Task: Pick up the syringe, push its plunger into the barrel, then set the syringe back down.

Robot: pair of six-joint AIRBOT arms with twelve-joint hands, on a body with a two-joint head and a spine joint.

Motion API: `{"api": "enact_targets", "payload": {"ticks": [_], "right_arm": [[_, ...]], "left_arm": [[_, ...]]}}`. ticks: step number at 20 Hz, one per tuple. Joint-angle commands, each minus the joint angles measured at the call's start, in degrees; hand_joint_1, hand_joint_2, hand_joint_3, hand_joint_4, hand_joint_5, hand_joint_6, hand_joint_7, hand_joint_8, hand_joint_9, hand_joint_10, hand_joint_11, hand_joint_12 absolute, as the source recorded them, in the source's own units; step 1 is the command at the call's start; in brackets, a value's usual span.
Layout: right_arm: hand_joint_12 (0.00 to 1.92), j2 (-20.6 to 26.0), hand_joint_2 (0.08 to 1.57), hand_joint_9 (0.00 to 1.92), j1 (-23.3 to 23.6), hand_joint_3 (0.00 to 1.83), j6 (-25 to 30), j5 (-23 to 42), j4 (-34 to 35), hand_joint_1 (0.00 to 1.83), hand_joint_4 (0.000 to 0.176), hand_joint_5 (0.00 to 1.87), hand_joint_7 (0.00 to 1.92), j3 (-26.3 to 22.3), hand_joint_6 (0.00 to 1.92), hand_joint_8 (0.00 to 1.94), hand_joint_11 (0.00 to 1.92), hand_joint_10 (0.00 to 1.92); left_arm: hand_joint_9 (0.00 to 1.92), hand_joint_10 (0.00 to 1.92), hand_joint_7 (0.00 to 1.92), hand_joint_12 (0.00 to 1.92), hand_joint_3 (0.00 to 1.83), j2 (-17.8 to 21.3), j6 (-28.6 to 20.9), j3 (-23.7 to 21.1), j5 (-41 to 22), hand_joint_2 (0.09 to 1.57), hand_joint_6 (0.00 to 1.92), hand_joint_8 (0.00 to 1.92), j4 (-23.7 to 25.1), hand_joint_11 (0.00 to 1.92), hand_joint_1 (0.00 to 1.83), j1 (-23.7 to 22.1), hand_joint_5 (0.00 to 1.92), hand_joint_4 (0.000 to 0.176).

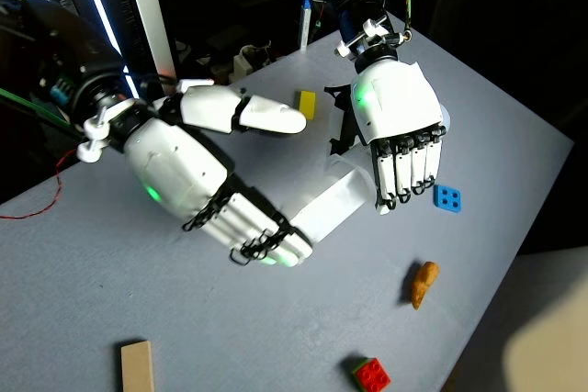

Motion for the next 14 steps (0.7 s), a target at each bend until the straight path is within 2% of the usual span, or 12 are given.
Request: {"api": "enact_targets", "payload": {"ticks": [1, 4, 7, 8, 9, 10, 13, 14], "right_arm": [[0.34, -1.12, 1.03, 0.11, 1.18, 0.00, 0.09, -3.67, -7.79, 0.07, 0.000, 0.06, 0.11, -0.73, 0.00, 0.00, 0.00, 0.01], [0.33, -2.56, 1.02, 0.11, 1.72, 0.00, -0.18, -4.29, -7.84, 0.10, 0.000, 0.06, 0.11, -0.33, 0.00, 0.00, 0.00, 0.00], [0.33, -4.34, 1.02, 0.11, 2.45, 0.00, -0.20, -4.35, -7.84, 0.07, 0.000, 0.06, 0.11, 0.60, 0.00, 0.00, 0.00, 0.00], [0.30, -5.08, 1.03, 0.09, 2.87, 0.00, -0.19, -4.23, -7.83, 0.06, 0.000, 0.05, 0.09, 0.96, 0.00, 0.00, 0.00, 0.00], [0.29, -5.83, 1.03, 0.10, 3.09, 0.00, -0.19, -3.89, -7.82, 0.06, 0.000, 0.05, 0.09, 1.10, 0.00, 0.00, 0.00, 0.00], [0.29, -6.25, 1.03, 0.09, 3.09, 0.00, -0.19, -3.79, -7.82, 0.05, 0.000, 0.04, 0.09, 1.08, 0.00, 0.00, 0.00, 0.00], [0.25, -7.48, 1.03, 0.09, 3.06, 0.00, -0.09, -3.84, -7.78, 0.06, 0.000, 0.04, 0.08, 1.09, 0.00, 0.00, 0.00, 0.00], [0.28, -7.98, 1.02, 0.10, 3.17, 0.00, 0.12, -3.91, -7.78, 0.07, 0.000, 0.06, 0.10, 1.09, 0.00, 0.00, 0.00, 0.00]], "left_arm": [[0.96, 1.21, 0.90, 1.24, 0.00, -0.48, -1.15, -0.59, 5.58, 1.11, 0.91, 1.06, 4.20, 0.93, 1.38, -0.97, 0.97, 0.000], [0.94, 1.26, 0.89, 1.34, 0.00, -0.48, -1.15, -0.80, 5.58, 1.11, 0.87, 1.08, 4.20, 0.89, 1.38, -0.98, 0.99, 0.000], [0.92, 1.29, 0.87, 1.33, 0.00, -0.48, -1.15, -0.93, 5.22, 1.12, 0.87, 1.13, 4.20, 0.89, 1.38, -1.08, 0.97, 0.000], [0.94, 1.26, 0.88, 1.27, 0.00, -0.48, -1.15, -0.90, 5.22, 1.12, 0.90, 1.12, 4.20, 0.92, 1.38, -1.20, 0.96, 0.000], [0.95, 1.13, 0.88, 1.43, 0.00, -0.49, -1.15, -0.83, 5.22, 1.10, 0.86, 1.06, 4.20, 0.91, 1.47, -1.34, 0.96, 0.000], [0.96, 1.10, 0.88, 1.45, 0.00, -0.49, -1.15, -0.80, 5.22, 1.10, 0.87, 1.04, 4.20, 0.93, 1.49, -1.40, 0.95, 0.000], [0.93, 1.15, 0.88, 1.52, 0.00, -0.49, -1.15, -0.79, 5.22, 1.10, 0.84, 1.04, 4.20, 0.88, 1.49, -1.47, 0.96, 0.000], [0.95, 1.23, 0.90, 1.34, 0.00, -0.49, -1.15, -0.87, 5.22, 1.11, 0.89, 1.06, 4.20, 0.91, 1.40, -1.47, 0.96, 0.000]]}}
